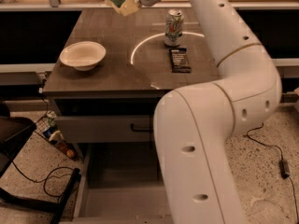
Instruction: Place sponge into middle drawer
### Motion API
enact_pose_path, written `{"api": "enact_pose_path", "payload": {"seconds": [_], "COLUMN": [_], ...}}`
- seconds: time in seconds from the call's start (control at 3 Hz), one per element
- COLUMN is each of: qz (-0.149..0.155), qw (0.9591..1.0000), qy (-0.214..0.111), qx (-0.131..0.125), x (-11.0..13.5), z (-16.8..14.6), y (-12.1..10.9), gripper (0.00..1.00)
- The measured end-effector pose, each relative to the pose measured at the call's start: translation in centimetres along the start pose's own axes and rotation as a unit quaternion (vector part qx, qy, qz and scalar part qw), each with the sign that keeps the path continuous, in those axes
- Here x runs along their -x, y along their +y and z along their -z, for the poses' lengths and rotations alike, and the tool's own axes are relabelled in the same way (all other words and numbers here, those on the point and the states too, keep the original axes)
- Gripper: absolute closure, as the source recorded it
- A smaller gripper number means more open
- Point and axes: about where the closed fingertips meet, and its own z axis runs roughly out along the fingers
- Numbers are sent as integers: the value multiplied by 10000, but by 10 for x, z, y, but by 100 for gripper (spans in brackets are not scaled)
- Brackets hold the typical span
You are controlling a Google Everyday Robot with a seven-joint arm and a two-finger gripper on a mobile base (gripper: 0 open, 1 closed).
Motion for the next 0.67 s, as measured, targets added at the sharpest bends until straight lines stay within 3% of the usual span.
{"api": "enact_pose_path", "payload": {"seconds": [0.33, 0.67], "qz": [218, 392], "qw": [9997, 9969], "qy": [68, -259], "qx": [-104, -634], "x": [9, 35], "z": [47, 133], "y": [12, 27], "gripper": [100, 100]}}
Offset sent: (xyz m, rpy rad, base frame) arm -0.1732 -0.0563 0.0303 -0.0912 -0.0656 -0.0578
